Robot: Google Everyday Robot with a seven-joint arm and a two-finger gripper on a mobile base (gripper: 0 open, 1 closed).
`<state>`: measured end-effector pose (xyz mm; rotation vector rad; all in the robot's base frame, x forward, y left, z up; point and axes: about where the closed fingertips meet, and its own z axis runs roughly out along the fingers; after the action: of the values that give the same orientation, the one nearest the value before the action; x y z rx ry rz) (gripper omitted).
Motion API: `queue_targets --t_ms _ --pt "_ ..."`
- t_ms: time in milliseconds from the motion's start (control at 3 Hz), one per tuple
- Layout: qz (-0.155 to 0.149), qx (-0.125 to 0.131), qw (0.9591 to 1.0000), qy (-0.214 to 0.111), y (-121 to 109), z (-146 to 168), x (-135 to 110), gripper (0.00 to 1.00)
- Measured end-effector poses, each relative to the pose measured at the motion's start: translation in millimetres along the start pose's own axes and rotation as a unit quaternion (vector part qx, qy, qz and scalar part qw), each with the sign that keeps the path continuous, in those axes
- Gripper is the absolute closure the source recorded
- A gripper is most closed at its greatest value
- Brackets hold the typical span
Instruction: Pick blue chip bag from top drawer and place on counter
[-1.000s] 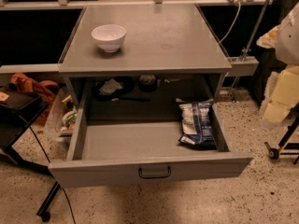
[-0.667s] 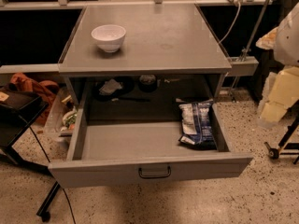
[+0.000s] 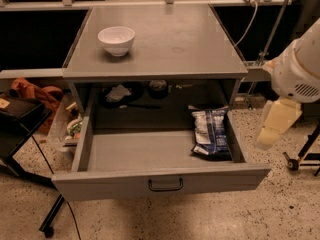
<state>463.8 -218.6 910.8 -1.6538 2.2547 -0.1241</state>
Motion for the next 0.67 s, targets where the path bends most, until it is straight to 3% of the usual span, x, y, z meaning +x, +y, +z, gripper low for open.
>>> queue_targets --t_ms 667 --pt "0.036 0.050 0.9981 -0.004 -46.5 84.8 -5.8 0.00"
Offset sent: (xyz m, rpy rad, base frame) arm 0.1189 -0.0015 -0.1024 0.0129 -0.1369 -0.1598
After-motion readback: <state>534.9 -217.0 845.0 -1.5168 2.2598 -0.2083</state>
